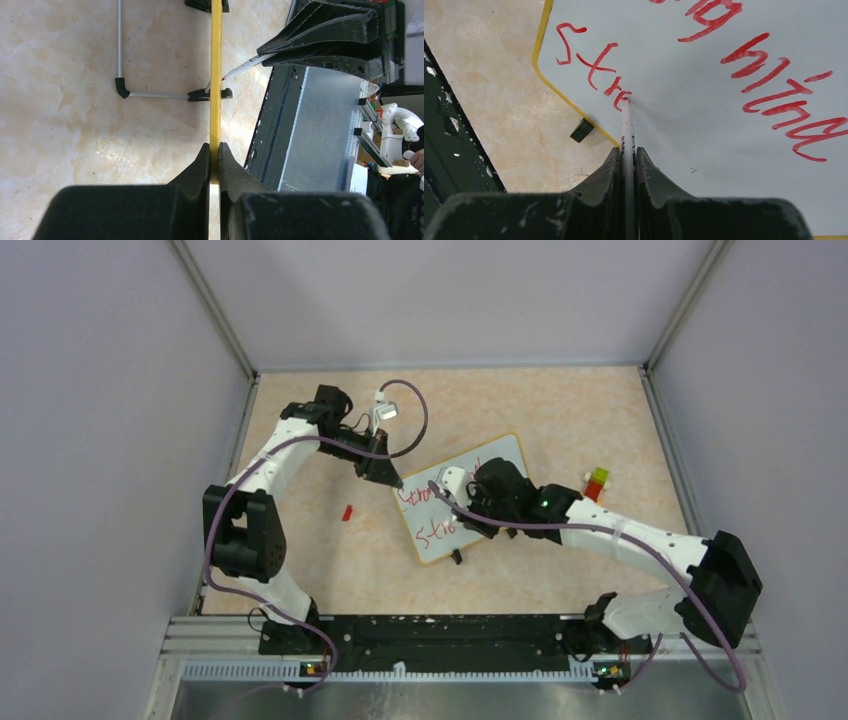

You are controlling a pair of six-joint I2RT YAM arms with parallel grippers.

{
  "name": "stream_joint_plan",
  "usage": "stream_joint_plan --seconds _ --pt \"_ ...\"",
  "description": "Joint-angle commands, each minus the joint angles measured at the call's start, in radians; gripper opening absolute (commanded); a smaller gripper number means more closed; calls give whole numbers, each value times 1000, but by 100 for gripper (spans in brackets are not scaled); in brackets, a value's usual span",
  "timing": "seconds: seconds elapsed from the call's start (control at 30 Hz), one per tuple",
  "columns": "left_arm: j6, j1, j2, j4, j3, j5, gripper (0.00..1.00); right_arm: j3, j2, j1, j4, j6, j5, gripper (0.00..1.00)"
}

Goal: Write a sentence on the whiteboard

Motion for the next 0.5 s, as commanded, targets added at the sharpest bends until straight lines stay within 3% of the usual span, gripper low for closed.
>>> stream_joint_plan --seconds 0.0,0.47 --pt "11 -2 7 3 23 10 0 45 -64 -15 19 6 13 0" --pt "8 -2 10 3 27 10 0 33 -32 -27 23 0 1 0"
